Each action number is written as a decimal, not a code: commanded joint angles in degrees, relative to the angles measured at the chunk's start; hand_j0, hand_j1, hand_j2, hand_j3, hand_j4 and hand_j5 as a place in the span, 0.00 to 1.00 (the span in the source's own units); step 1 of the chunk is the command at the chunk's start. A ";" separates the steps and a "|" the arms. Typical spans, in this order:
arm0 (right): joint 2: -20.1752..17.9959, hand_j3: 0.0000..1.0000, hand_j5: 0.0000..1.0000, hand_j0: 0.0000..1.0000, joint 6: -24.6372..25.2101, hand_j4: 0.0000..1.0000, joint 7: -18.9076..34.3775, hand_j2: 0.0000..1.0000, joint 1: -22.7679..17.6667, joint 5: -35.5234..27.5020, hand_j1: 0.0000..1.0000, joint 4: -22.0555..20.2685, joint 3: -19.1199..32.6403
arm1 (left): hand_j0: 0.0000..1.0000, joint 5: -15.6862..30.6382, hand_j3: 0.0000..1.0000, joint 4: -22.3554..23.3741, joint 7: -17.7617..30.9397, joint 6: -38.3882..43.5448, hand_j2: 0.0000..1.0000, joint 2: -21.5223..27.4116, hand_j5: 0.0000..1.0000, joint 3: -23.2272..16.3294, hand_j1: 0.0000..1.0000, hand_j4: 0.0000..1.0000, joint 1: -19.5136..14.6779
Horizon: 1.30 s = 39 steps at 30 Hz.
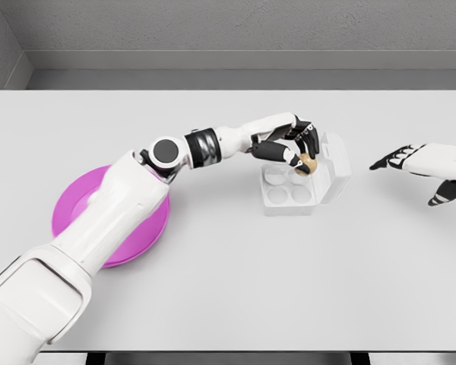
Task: Pack egg into the box and close the box lid
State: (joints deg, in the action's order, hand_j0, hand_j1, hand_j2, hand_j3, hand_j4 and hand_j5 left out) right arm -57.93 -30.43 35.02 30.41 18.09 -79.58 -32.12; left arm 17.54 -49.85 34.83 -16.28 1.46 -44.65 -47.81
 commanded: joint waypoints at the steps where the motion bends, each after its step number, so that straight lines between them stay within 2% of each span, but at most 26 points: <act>1: 0.10 1.00 1.00 1.00 0.11 1.00 -0.02 1.00 0.00 -0.25 1.00 0.13 1.01 | 0.34 0.30 0.34 0.46 -0.03 0.02 0.34 -0.50 0.34 0.00 0.34 0.34 0.00; 18: -0.25 1.00 1.00 1.00 0.02 1.00 -0.02 1.00 -0.09 -0.25 1.00 -0.31 0.92 | 0.34 0.22 0.34 2.22 0.06 0.02 0.34 -0.76 0.34 0.09 0.34 0.34 -0.18; 21: -0.43 1.00 1.00 1.00 0.02 1.00 -0.02 1.00 -0.09 -0.25 1.00 -0.40 0.92 | 0.34 -1.19 0.34 3.62 0.06 0.02 0.34 -1.46 0.34 0.27 0.34 0.34 -0.26; 35: -0.34 1.00 1.00 1.00 0.02 1.00 -0.02 1.00 -0.09 -0.25 1.00 -0.49 0.66 | 0.36 -1.54 0.36 3.54 0.17 -0.24 0.36 -1.46 0.36 0.44 0.36 0.36 -1.05; 39: -0.34 1.00 1.00 1.00 0.02 1.00 -0.02 1.00 -0.09 -0.25 1.00 -0.58 0.66 | 0.39 -1.54 0.39 3.54 0.17 -4.64 0.39 -0.85 0.39 0.97 0.39 0.39 -1.49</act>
State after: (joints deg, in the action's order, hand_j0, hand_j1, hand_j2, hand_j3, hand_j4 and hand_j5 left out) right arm -58.19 -30.54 35.02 30.32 18.09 -80.10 -31.49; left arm 15.64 -46.20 35.00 -19.15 0.37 -44.09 -49.31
